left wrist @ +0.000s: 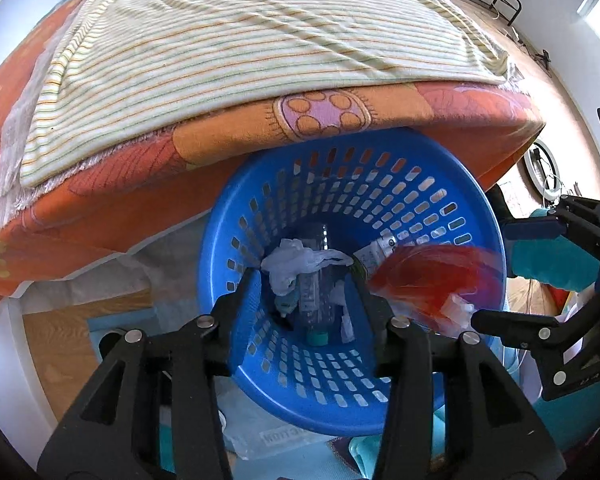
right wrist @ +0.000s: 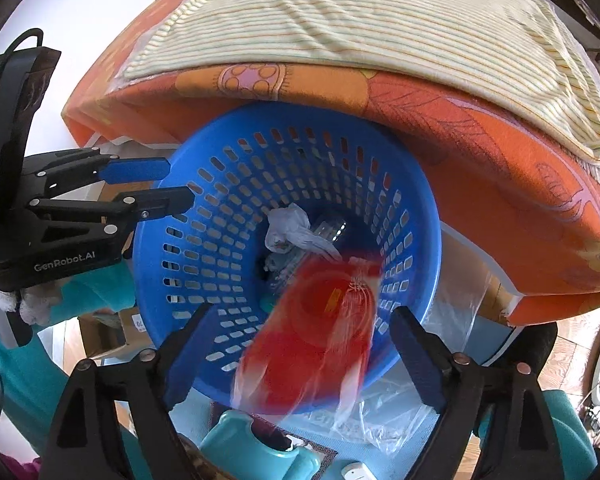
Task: Collect trash
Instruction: 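Move both tools back over the bed toward the orange cap and snack packet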
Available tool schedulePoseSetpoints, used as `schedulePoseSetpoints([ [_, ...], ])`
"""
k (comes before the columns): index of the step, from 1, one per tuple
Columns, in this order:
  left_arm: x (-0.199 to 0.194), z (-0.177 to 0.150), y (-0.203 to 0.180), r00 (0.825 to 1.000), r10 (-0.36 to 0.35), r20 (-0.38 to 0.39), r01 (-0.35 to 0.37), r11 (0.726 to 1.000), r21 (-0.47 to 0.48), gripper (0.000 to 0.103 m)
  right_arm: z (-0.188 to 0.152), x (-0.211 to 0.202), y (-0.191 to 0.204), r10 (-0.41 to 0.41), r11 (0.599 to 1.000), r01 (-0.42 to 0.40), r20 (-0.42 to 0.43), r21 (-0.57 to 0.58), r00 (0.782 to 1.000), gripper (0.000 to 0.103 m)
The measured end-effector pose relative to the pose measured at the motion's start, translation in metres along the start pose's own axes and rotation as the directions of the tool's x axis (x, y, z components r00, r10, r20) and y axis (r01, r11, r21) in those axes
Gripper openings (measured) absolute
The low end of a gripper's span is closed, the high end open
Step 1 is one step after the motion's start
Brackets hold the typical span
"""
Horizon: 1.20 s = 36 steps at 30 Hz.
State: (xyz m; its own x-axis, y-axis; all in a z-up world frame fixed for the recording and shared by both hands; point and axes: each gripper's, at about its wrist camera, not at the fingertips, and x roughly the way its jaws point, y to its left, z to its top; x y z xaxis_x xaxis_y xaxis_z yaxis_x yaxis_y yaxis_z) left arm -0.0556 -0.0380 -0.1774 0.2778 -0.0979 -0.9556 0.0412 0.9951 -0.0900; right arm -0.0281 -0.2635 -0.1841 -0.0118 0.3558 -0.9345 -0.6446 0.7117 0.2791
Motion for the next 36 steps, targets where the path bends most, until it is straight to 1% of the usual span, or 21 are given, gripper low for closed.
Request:
schedulePoseSetpoints([
  [8,-0.002,0.003,0.006,1.000,-0.005,0.002,0.005,1.000,-0.026,0.044,0.000,-0.002,-0.002,-0.001,1.000,0.001,0.010,0.010,1.000,0.091],
  [14,-0.006,0.007,0.009,1.000,-0.010,0.013,0.010,0.999,-0.034,0.044,0.002,-0.009,-0.003,0.001,1.000,-0.002,0.036,0.016,0.999,0.091],
  [21,-0.013,0.020,0.010,0.999,-0.013,0.041,0.015,0.999,-0.046,0.044,0.009,-0.021,-0.003,-0.005,1.000,0.004,0.084,0.015,0.996,0.091],
  [27,-0.025,0.033,0.008,0.996,-0.010,0.086,0.015,0.998,-0.061,0.044,0.017,-0.042,-0.006,-0.014,1.000,0.011,0.159,0.021,0.987,0.091],
  [29,-0.032,0.040,0.008,0.994,-0.009,0.110,0.016,0.997,-0.069,0.044,0.021,-0.056,-0.008,-0.029,0.999,0.025,0.206,0.023,0.978,0.091],
  [33,-0.048,0.057,0.009,0.988,-0.006,0.156,0.019,0.996,-0.083,0.044,0.032,-0.088,-0.012,-0.063,0.998,0.057,0.297,0.029,0.953,0.091],
  [34,-0.052,0.063,0.010,0.986,-0.003,0.170,0.018,0.996,-0.086,0.044,0.036,-0.097,-0.013,-0.073,0.997,0.066,0.321,0.033,0.944,0.091],
  [36,-0.061,0.074,0.012,0.981,0.001,0.196,0.017,0.996,-0.089,0.044,0.046,-0.120,-0.020,-0.079,0.997,0.067,0.381,0.046,0.921,0.096],
])
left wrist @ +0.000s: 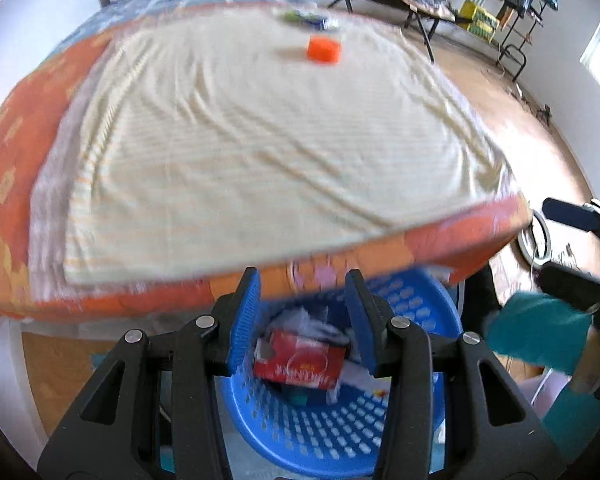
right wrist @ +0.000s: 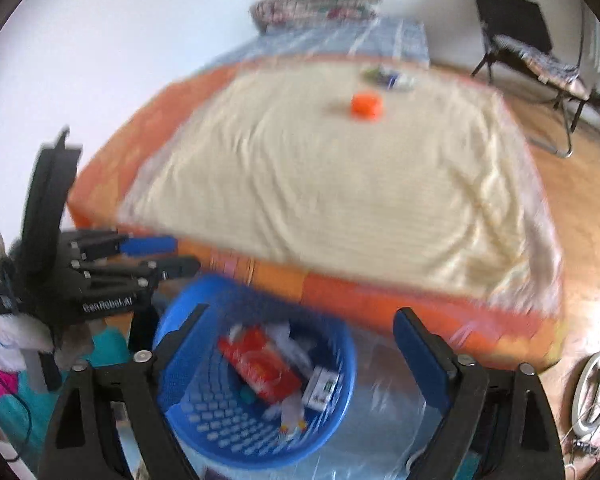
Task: Collect trash
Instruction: 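Move both tools back over the bed toward the orange cap and snack packet, then grasp the orange cap with the left gripper while the right gripper grasps the blue snack packet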
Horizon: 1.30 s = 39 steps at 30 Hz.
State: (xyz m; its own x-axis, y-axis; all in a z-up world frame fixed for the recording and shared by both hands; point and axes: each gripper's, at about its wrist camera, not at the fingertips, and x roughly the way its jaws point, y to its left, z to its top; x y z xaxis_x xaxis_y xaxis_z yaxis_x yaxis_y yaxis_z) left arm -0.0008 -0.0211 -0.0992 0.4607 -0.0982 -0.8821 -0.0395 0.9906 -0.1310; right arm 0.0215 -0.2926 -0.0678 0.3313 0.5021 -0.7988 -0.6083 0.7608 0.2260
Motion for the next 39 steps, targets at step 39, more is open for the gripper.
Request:
schedulePoseSetpoints([
  [39,0.173,0.222,-0.027,0.988,-0.033,0.149,0.030,0.999,0.020,0.064,0.277,0.158,-0.187,0.060,0.987,-0.076,0.111,0.142,0.992,0.098],
])
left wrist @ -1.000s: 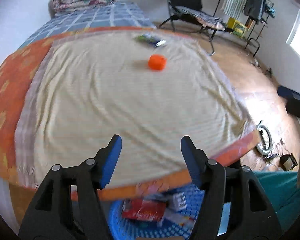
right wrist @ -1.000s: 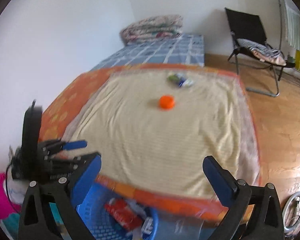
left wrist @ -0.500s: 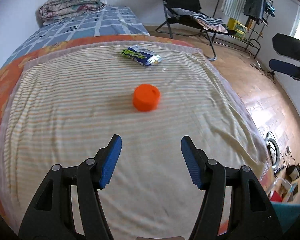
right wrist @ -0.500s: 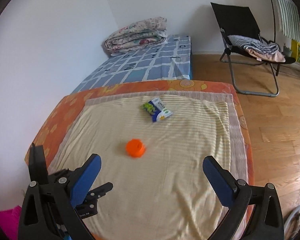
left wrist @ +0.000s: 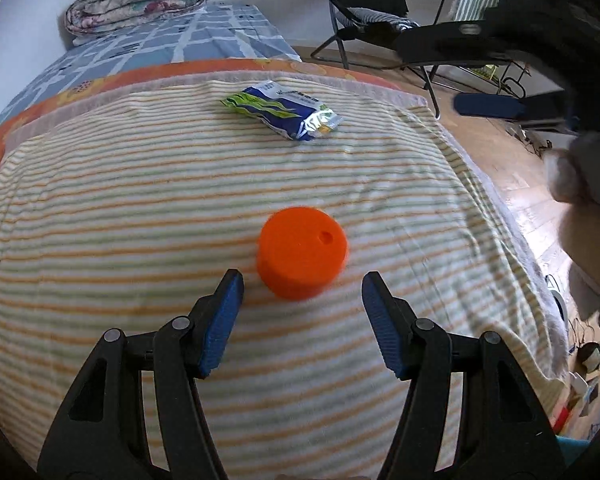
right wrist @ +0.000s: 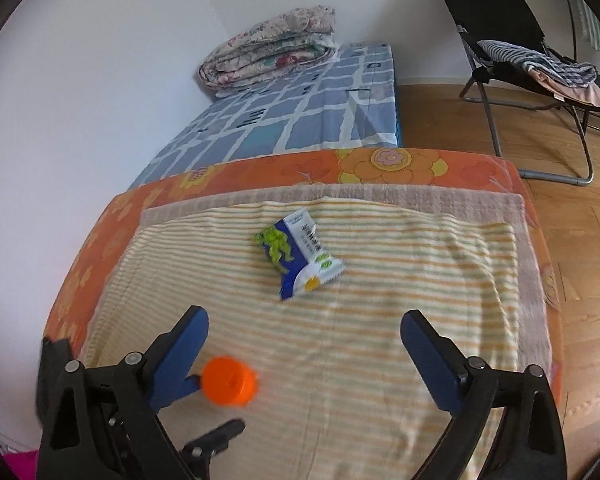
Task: Collect trash
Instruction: 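Grasp the orange cap with the left gripper while the right gripper grasps the blue snack packet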
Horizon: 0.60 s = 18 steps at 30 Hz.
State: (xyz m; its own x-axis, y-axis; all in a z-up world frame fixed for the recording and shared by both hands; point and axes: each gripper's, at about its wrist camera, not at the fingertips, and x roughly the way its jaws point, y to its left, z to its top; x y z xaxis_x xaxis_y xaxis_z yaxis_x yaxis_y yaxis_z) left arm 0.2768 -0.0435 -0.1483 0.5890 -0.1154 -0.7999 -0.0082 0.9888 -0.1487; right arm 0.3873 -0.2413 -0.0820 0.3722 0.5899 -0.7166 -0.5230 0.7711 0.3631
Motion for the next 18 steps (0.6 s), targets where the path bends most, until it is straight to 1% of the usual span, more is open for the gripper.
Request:
schedulePoseSetpoints([
  [2,0.001,0.001,0.002,1.000,-0.004,0.011,0.004,1.000,0.003,0.060,0.007,0.015,-0.002,0.002,1.000,-0.002,-0.001,0.001,1.000,0.097],
  [3,0.002,0.002,0.004,1.000,-0.003,0.014,0.003,1.000,0.007,0.054,0.010,0.024,-0.002,0.004,1.000,-0.004,-0.005,-0.001,1.000,0.097],
  [6,0.003,0.005,0.008,1.000,-0.024,0.012,0.024,0.999,0.028,0.046,0.017,0.044,0.002,-0.002,1.000,0.002,-0.018,-0.023,1.000,0.096],
  [11,-0.001,0.005,0.020,0.999,-0.034,0.016,0.034,0.999,0.011,0.046,0.025,0.083,0.011,-0.041,0.995,0.037,-0.047,-0.091,0.998,0.096],
  [14,-0.005,0.002,0.025,0.999,-0.030,0.019,0.029,0.999,0.020,0.046,0.025,0.100,0.019,-0.070,0.988,0.061,-0.061,-0.141,0.996,0.095],
  [15,-0.006,0.001,0.026,0.999,-0.030,0.019,0.030,0.999,0.023,0.046,0.025,0.106,0.021,-0.084,0.985,0.073,-0.065,-0.159,0.994,0.094],
  [18,-0.011,-0.002,0.031,0.999,-0.028,0.021,0.028,0.999,0.016,0.046,0.024,0.119,0.022,-0.111,0.978,0.094,-0.085,-0.186,0.990,0.085],
])
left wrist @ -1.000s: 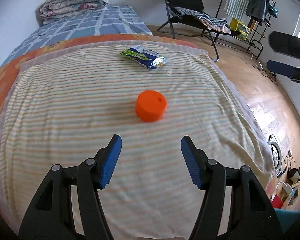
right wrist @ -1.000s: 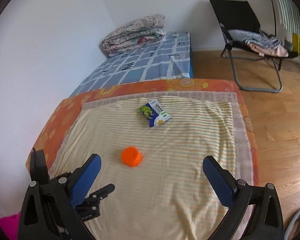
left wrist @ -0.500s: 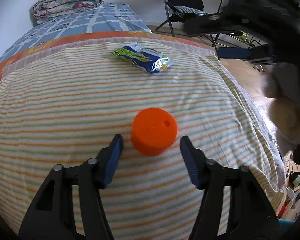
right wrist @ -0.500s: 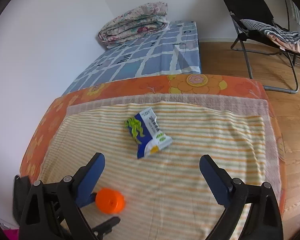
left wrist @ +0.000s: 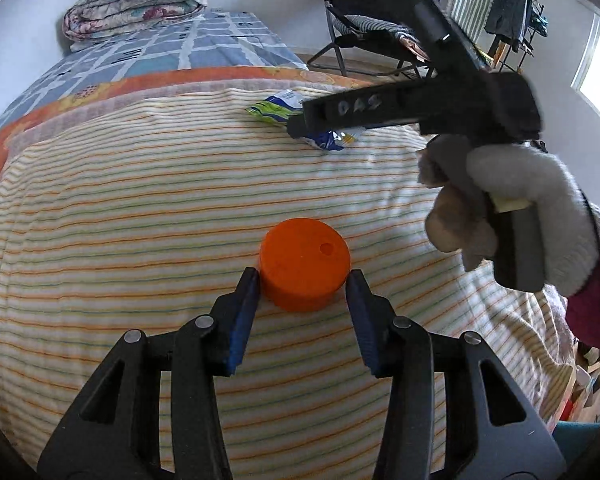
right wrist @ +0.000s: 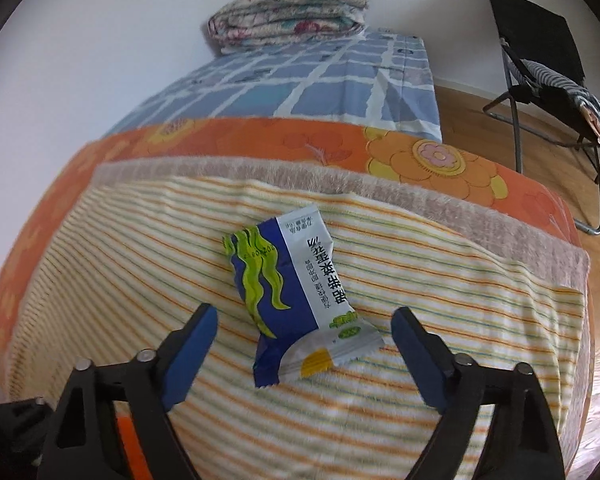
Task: Collect trash
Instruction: 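Grasp the orange cap with the left gripper while the right gripper grasps the blue snack packet, then carry the orange cap and snack packet over the blue basket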
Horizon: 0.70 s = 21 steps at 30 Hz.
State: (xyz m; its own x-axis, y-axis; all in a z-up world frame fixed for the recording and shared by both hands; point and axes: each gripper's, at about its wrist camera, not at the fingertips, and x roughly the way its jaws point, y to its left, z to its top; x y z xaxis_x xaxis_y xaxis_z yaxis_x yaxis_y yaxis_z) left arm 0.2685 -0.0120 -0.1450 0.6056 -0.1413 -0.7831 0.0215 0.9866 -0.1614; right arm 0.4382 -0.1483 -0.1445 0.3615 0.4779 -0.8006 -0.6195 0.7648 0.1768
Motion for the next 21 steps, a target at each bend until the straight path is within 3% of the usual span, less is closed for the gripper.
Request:
schedulePoseSetpoints([
  [8,-0.010,-0.009,0.009,1.000,0.023,0.006,-0.022,1.000,-0.018,0.046,-0.003,0.005,0.009,-0.089,0.994,0.088,-0.013,-0.069,0.996,0.066],
  [15,-0.038,-0.015,0.015,0.998,0.066,0.014,-0.065,0.997,-0.031,0.045,-0.011,-0.017,0.012,-0.079,0.996,0.079,0.000,-0.031,0.997,0.065],
  [21,-0.082,-0.023,0.017,0.995,0.095,0.026,-0.093,0.994,-0.064,0.045,-0.022,-0.064,0.030,-0.065,0.997,0.066,0.040,-0.044,0.997,0.064],
])
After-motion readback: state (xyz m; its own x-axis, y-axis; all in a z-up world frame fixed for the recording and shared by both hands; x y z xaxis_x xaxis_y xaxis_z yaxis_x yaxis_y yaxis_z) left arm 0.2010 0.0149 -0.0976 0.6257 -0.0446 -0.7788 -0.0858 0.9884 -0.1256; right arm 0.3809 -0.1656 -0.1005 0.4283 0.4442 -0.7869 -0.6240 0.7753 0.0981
